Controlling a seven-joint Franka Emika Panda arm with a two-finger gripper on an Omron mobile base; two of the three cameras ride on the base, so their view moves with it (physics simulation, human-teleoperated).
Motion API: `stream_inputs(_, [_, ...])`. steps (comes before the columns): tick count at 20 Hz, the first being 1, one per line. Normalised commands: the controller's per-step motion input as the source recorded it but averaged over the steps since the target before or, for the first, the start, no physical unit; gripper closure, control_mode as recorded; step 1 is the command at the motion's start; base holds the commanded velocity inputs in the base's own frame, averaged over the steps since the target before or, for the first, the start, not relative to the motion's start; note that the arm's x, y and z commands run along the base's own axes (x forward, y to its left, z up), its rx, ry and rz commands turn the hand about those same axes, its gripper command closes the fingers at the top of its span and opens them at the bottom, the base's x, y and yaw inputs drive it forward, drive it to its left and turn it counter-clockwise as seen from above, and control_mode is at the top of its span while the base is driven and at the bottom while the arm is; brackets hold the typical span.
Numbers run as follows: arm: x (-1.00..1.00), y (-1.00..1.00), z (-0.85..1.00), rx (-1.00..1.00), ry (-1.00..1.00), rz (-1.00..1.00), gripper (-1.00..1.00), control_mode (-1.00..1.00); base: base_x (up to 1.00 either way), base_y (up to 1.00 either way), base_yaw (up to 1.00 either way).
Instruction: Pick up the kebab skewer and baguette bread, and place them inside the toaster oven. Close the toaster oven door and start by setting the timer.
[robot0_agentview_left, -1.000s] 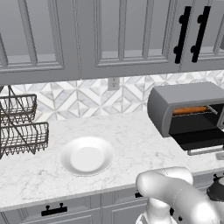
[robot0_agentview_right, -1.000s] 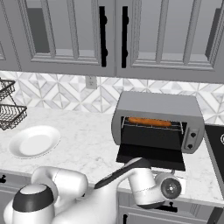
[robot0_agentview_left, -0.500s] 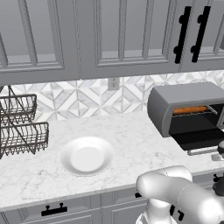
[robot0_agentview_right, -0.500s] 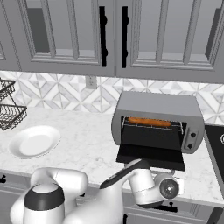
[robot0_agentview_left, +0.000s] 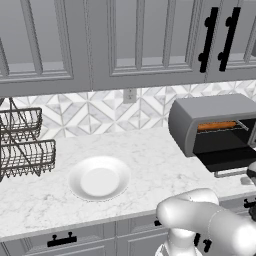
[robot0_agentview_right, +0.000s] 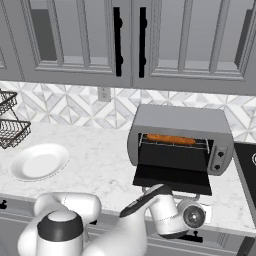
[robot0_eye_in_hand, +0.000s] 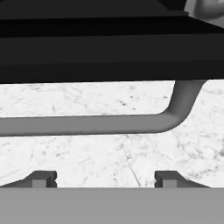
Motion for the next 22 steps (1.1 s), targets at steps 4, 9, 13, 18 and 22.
stream_inputs(4, [0.16, 0.00, -0.11, 0.00, 0.00, 0.00, -1.00, -1.00, 0.00, 0.00, 0.00])
stream_inputs(9, [0.19, 0.00, -0.20, 0.00, 0.00, 0.00, -1.00, -1.00, 0.00, 0.00, 0.00])
stream_inputs(13, [0.18, 0.04, -0.26, 0.00, 0.00, 0.00, -1.00, -1.00, 0.00, 0.00, 0.00])
stream_inputs(18, [0.09, 0.08, -0.22, 0.00, -0.02, 0.00, -1.00, -1.00, 0.00, 0.00, 0.00])
stream_inputs(22, [0.05, 0.13, -0.18, 0.00, -0.02, 0.00, -1.00, -1.00, 0.00, 0.00, 0.00])
